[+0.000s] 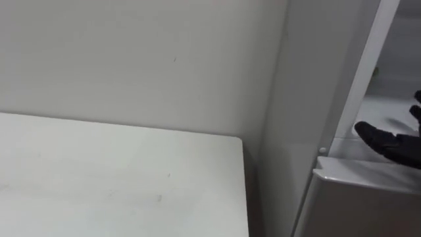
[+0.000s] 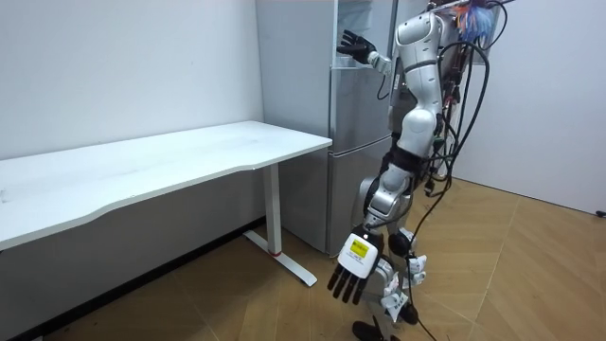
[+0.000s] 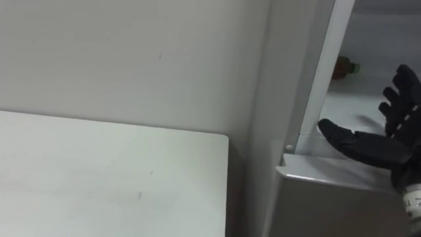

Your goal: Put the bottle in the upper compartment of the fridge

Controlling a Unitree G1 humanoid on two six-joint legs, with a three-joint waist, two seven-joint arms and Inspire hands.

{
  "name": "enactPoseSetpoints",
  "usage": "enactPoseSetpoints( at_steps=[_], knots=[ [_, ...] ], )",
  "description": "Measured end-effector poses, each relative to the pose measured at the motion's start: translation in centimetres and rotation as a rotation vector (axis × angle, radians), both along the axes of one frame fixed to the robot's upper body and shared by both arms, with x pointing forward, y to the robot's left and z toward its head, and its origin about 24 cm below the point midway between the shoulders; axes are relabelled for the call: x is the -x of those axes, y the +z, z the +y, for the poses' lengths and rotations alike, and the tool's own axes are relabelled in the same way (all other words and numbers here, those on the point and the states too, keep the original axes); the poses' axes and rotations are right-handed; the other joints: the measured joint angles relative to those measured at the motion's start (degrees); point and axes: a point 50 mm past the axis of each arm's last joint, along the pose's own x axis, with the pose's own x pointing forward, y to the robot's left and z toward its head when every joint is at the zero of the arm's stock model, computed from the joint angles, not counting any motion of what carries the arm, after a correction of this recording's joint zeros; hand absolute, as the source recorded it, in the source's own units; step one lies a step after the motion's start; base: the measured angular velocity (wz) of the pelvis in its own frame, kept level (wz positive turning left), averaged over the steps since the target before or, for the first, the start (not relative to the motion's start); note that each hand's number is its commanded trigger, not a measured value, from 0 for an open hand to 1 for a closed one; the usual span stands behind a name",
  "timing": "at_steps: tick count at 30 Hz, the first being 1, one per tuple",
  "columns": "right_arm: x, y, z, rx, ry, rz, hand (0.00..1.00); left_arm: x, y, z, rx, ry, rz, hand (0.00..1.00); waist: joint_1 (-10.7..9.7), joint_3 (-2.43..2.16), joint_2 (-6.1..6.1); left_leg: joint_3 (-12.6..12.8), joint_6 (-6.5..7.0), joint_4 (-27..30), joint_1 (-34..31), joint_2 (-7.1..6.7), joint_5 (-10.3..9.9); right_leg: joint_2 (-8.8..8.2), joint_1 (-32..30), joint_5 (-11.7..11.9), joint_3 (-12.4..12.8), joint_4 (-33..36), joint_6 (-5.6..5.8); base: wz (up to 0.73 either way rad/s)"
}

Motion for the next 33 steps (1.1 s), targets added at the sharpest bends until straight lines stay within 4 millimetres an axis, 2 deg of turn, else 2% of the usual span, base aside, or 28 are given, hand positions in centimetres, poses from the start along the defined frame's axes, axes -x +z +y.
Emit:
enactPoseSetpoints(
  at_steps=[5,9,12,18,20,23,26,28,31,33],
  knots=[
    [0.8,2.0,0.5,-0.011,0.010,-0.098,0.00,-0.4,0.1,0.0,-0.006,-0.010,-0.032,0.00,-0.1,-0.18,0.54,0.8,0.01,-0.3,0.4,0.12,0.0,0.19,-0.2,0.0,1.4,-0.1,0.00,-0.13],
    [1.5,3.2,0.9,0.024,0.011,-0.161,0.00,-0.3,0.0,0.0,-0.004,-0.010,-0.034,0.00,-1.5,-0.05,0.30,1.4,0.01,-0.5,0.5,0.15,0.0,0.25,-0.3,0.0,1.7,-0.1,0.00,-0.04],
    [2.3,3.5,1.1,0.052,-0.022,-0.202,0.00,-0.1,-0.1,-0.1,-0.003,-0.009,-0.029,0.00,-1.6,0.13,0.23,2.0,0.00,-0.7,1.1,0.28,0.0,0.33,0.0,0.0,1.9,0.0,-0.01,-0.11],
    [3.7,1.5,0.3,0.033,-0.137,-0.167,0.00,0.7,-0.3,-0.6,0.008,0.007,0.001,0.00,-1.7,0.33,0.08,3.2,-0.03,-0.8,1.3,0.53,0.0,0.47,-0.6,0.1,2.7,0.1,-0.16,-0.10],
    [4.2,1.0,0.1,0.010,-0.174,-0.158,0.00,0.8,-0.4,-0.7,0.011,0.007,0.004,0.00,-1.7,0.29,0.39,3.7,-0.03,-0.8,1.2,0.62,-0.1,0.47,-1.2,0.1,3.1,0.3,-0.17,-0.12],
    [4.8,0.7,0.0,0.004,-0.238,-0.169,0.00,0.5,-0.5,-1.1,0.020,0.008,-0.007,0.00,-2.0,0.16,1.47,4.3,-0.03,-0.7,0.5,0.71,-0.1,0.28,-2.3,0.1,3.2,0.9,-0.23,-0.12],
    [5.6,-0.2,-0.6,-0.004,-0.346,-0.173,0.00,0.0,-0.5,-1.1,0.019,0.003,-0.022,0.00,-3.1,0.22,2.51,4.3,-0.03,-0.5,0.2,0.73,0.0,0.38,-2.2,0.2,3.2,1.0,-0.30,0.01],
    [6.5,-1.7,-1.0,0.025,-0.435,-0.122,0.00,-0.2,-0.6,-1.1,0.019,0.002,-0.025,0.00,-3.8,0.37,2.58,4.3,-0.03,-0.7,0.1,0.71,0.0,0.51,-2.4,0.2,3.6,1.0,-0.29,-0.03],
    [7.2,-3.3,-1.6,0.025,-0.504,-0.052,0.00,-0.4,-0.6,-1.1,0.020,0.001,-0.029,0.00,-4.1,0.21,3.16,4.5,-0.02,-1.0,0.1,0.62,0.0,0.77,-3.2,0.1,4.9,1.2,-0.36,-0.17],
    [7.3,-4.1,-2.0,0.019,-0.531,-0.021,0.00,-0.5,-0.7,-1.1,0.024,-0.001,-0.029,0.00,-4.5,0.15,2.97,4.6,-0.03,-1.0,0.3,0.61,0.0,0.92,-3.1,0.0,5.4,1.2,-0.40,-0.12]
  ],
)
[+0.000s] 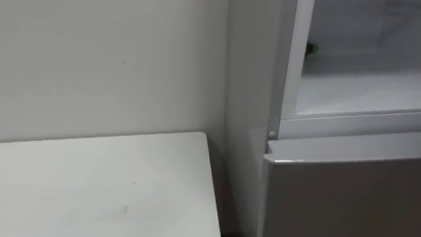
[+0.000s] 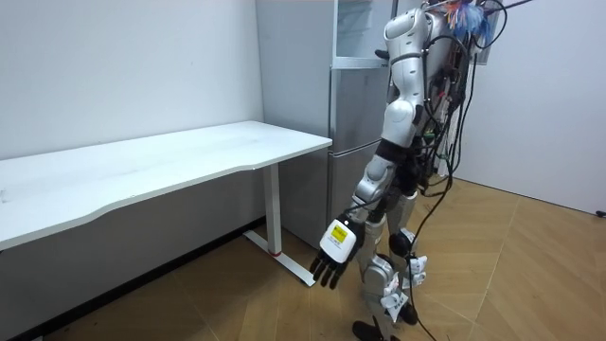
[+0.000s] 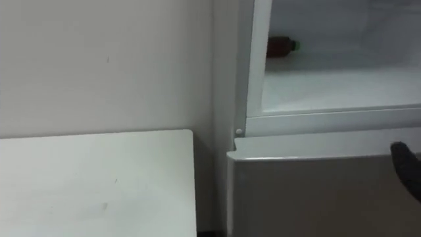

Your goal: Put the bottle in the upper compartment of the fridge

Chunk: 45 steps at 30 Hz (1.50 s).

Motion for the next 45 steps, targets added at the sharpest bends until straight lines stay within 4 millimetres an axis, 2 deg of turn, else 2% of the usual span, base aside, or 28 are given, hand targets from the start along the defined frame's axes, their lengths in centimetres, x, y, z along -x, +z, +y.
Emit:
enactPoseSetpoints(
  at_steps=[7,11,17,19,22,26,31,36,40,45],
  knots=[
    [1.3,-3.4,-1.3,-0.079,-0.138,0.111,0.00,-0.2,0.0,-0.2,0.007,-0.019,-0.015,0.00,-0.1,0.09,-1.59,0.6,-0.06,-0.3,0.8,0.02,-0.1,0.13,0.1,-0.1,0.6,-0.2,0.09,-0.03],
    [2.3,-5.2,-1.7,-0.120,-0.205,0.159,0.00,-0.4,0.0,-0.2,0.004,-0.020,-0.020,0.00,-0.1,0.24,-1.36,0.9,-0.06,-0.4,0.9,0.02,-0.2,0.18,0.0,-0.1,0.9,-0.3,0.13,-0.03],
    [4.4,-11.4,-1.3,-0.270,-0.288,0.377,0.00,-1.4,-0.2,-0.7,0.001,-0.060,-0.039,0.00,-0.2,0.24,-0.49,1.1,-0.07,-0.5,0.8,0.04,-0.3,0.23,0.0,-0.1,1.0,-0.4,0.14,-0.01],
    [5.2,-13.7,-1.0,-0.385,-0.321,0.436,0.00,-1.4,-0.3,-1.0,0.009,-0.068,-0.043,0.00,-0.3,0.01,0.08,1.2,-0.07,-0.8,0.8,0.01,-0.3,0.26,-0.1,-0.1,1.0,-0.3,0.15,-0.06],
    [6.6,-16.1,-1.2,-0.472,-0.371,0.520,0.00,-1.2,-0.3,-1.2,0.019,-0.047,-0.040,0.00,-0.6,-0.26,0.91,1.2,-0.06,-0.8,1.0,-0.06,-0.3,0.20,0.0,-0.3,1.1,-0.2,0.23,-0.01],
    [8.1,-18.3,-1.2,-0.512,-0.416,0.624,0.00,-0.8,-0.4,-1.4,0.022,-0.042,-0.027,0.00,-0.7,-0.36,0.66,1.1,-0.08,-0.6,1.1,-0.10,-0.3,0.22,0.3,-0.4,1.0,-0.2,0.13,0.03],
    [11.4,-22.0,-0.4,-0.537,-0.449,0.868,0.00,0.4,-0.4,-1.4,0.015,-0.028,0.005,0.00,-0.6,0.04,-0.37,1.0,-0.13,-0.7,1.9,-0.10,-0.4,0.02,0.9,-1.2,1.0,-0.3,0.28,0.05],
    [14.1,-24.7,0.5,-0.522,-0.418,1.104,0.00,0.3,-0.4,-1.5,0.016,-0.031,0.007,0.00,-0.3,0.12,-0.33,1.0,-0.16,-0.6,2.2,-0.06,-0.4,0.16,0.9,-1.2,1.4,-0.3,0.25,-0.02],
    [16.9,-26.3,0.9,-0.627,-0.423,1.232,0.00,0.0,-0.4,-1.5,0.018,-0.039,0.003,0.00,-0.4,0.14,0.04,0.7,-0.18,-1.0,2.6,-0.09,-0.5,0.14,1.3,-1.2,1.4,-0.3,0.20,0.00],
    [17.8,-26.8,1.5,-0.716,-0.383,1.253,0.00,-0.7,-0.5,-1.5,0.017,-0.048,-0.003,0.00,-0.4,0.18,0.41,0.7,-0.20,-1.4,2.9,-0.10,-0.5,0.17,1.0,-1.3,2.2,-0.1,0.12,-0.09]
  ],
)
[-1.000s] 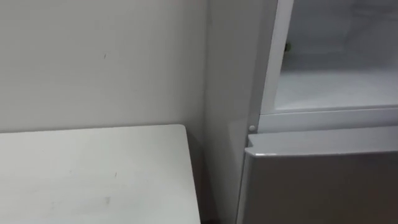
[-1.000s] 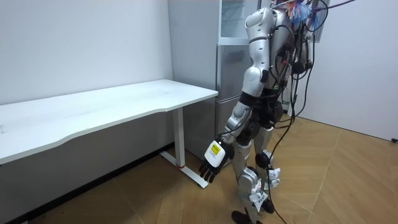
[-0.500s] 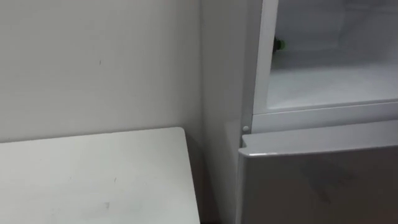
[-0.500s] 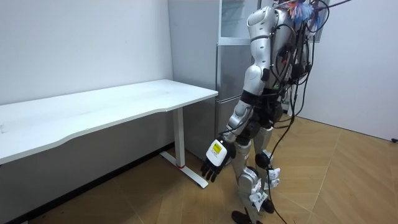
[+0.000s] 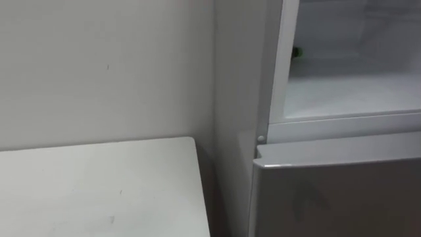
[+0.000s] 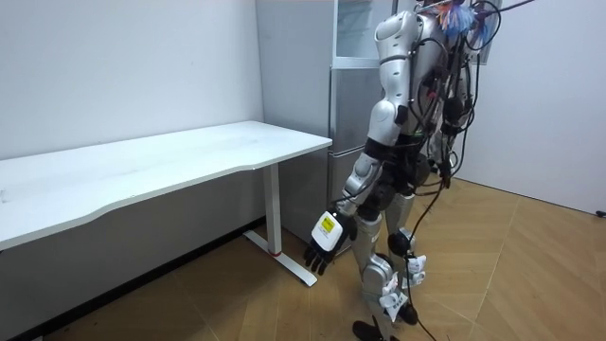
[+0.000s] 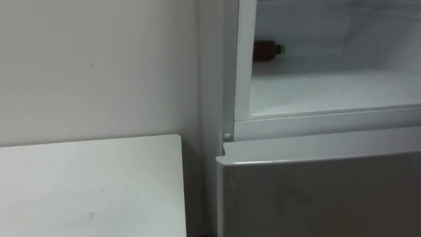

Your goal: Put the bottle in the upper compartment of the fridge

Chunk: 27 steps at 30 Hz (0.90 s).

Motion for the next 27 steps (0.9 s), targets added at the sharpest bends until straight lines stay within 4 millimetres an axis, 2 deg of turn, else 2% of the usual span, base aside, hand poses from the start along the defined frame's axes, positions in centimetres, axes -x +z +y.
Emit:
enactPoseSetpoints(
  at_steps=[4,14,18,23,27],
  knots=[
    [-0.4,-0.4,0.6,-0.066,0.022,-0.031,0.00,-1.0,0.0,0.0,-0.002,-0.008,-0.025,0.00,-0.2,0.01,0.01,0.2,0.00,-0.1,0.0,-0.04,0.0,0.14,-0.1,-0.1,0.1,0.9,-0.05,0.00],
    [-1.9,-0.8,1.0,-0.170,-0.081,-0.133,0.00,-0.5,-0.1,-0.1,-0.002,-0.002,-0.008,0.00,-1.1,0.09,-0.12,0.2,-0.01,-0.2,0.2,-0.03,0.0,0.16,-0.2,-0.2,0.1,0.7,-0.08,0.00],
    [-2.3,-0.5,0.3,-0.183,-0.205,-0.212,0.00,-0.3,-0.1,-0.1,-0.003,0.008,-0.003,0.00,-1.3,0.11,-0.26,0.4,-0.13,-0.2,0.8,-0.08,-0.1,0.03,-0.2,-0.8,0.2,1.1,-0.10,-0.01],
    [-3.9,0.4,-0.7,-0.176,-0.316,-0.351,0.00,-0.4,0.0,0.0,-0.005,0.007,-0.009,0.00,-1.9,0.11,-0.51,0.7,-0.20,-0.2,0.9,0.00,-0.1,0.05,-0.4,-0.8,0.4,1.2,-0.15,-0.03],
    [-5.3,1.2,-1.5,-0.186,-0.412,-0.463,0.00,-0.5,0.0,0.1,-0.006,0.007,-0.017,0.00,-2.3,-0.09,-1.05,0.6,-0.23,-0.3,0.6,-0.04,-0.1,0.16,-0.8,-0.8,0.3,1.2,-0.14,0.00]
  ],
)
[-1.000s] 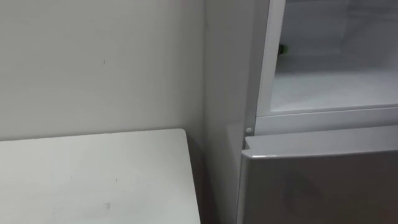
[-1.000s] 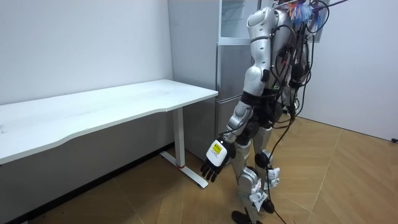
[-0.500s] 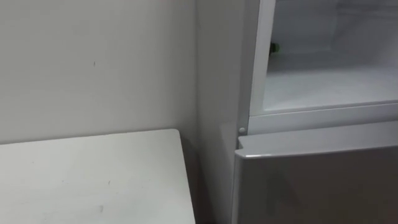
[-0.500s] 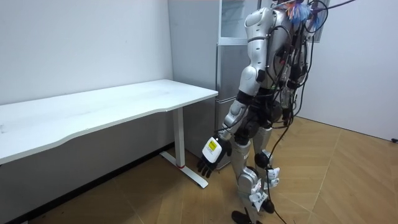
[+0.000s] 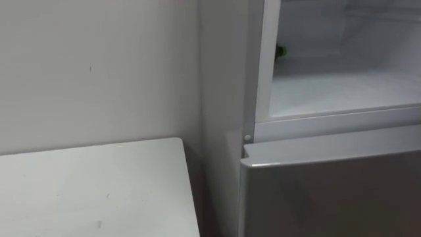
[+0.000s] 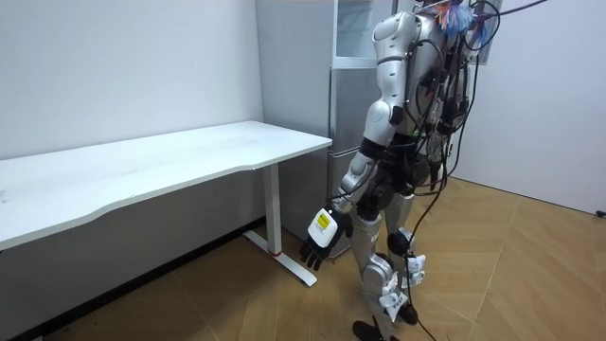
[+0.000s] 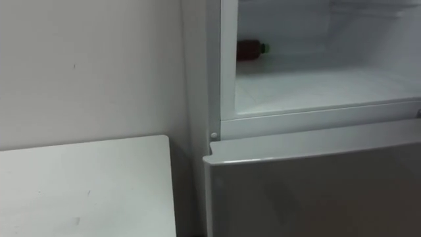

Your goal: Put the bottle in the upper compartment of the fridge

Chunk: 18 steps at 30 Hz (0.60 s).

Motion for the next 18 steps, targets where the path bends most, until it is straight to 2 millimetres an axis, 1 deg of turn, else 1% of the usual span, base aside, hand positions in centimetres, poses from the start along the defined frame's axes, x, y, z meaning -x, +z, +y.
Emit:
enactPoseSetpoints(
  at_steps=[4,8,9,10,14,18],
  knots=[
    [-1.3,1.5,-1.3,0.004,-0.163,-0.129,0.00,0.3,0.3,0.5,-0.013,0.028,-0.015,0.00,-0.4,0.04,-0.52,0.2,0.00,0.0,0.1,0.00,0.0,0.02,0.0,0.0,0.0,0.0,0.00,-0.01],
    [-2.0,2.8,-2.7,0.032,-0.247,-0.183,0.00,-0.2,0.4,0.7,-0.018,0.030,-0.031,0.00,-0.6,0.08,-0.99,0.1,0.00,0.0,-0.2,-0.18,0.0,-0.02,-0.1,0.0,0.4,-0.3,0.05,0.00],
    [-2.4,3.5,-3.2,0.040,-0.273,-0.222,0.00,-0.2,0.4,0.7,-0.018,0.030,-0.032,0.00,-0.7,0.08,-1.05,0.0,0.01,0.0,-0.5,-0.52,0.0,-0.02,-0.2,-0.1,0.4,-0.3,0.09,0.00],
    [-2.8,4.1,-3.7,0.053,-0.295,-0.259,0.00,-0.3,0.4,0.7,-0.019,0.029,-0.036,0.00,-0.9,0.09,-1.08,0.0,0.01,0.0,-0.6,-0.54,0.0,-0.02,-0.2,-0.1,0.5,-0.4,0.11,0.00],
    [-3.5,5.7,-4.6,0.069,-0.371,-0.339,0.00,-0.6,0.4,0.7,-0.020,0.026,-0.046,0.00,-1.2,0.03,-1.60,0.1,0.01,0.0,-0.6,-0.57,0.0,-0.02,-0.2,-0.1,0.5,-0.2,0.13,0.00],
    [-4.6,8.3,-5.7,0.111,-0.444,-0.446,0.00,-0.8,0.5,0.9,-0.021,0.022,-0.059,0.00,-1.6,0.12,-2.04,0.2,0.01,0.1,-0.7,-0.52,0.0,0.01,-0.2,-0.1,0.6,-0.1,0.12,0.00]
  ],
)
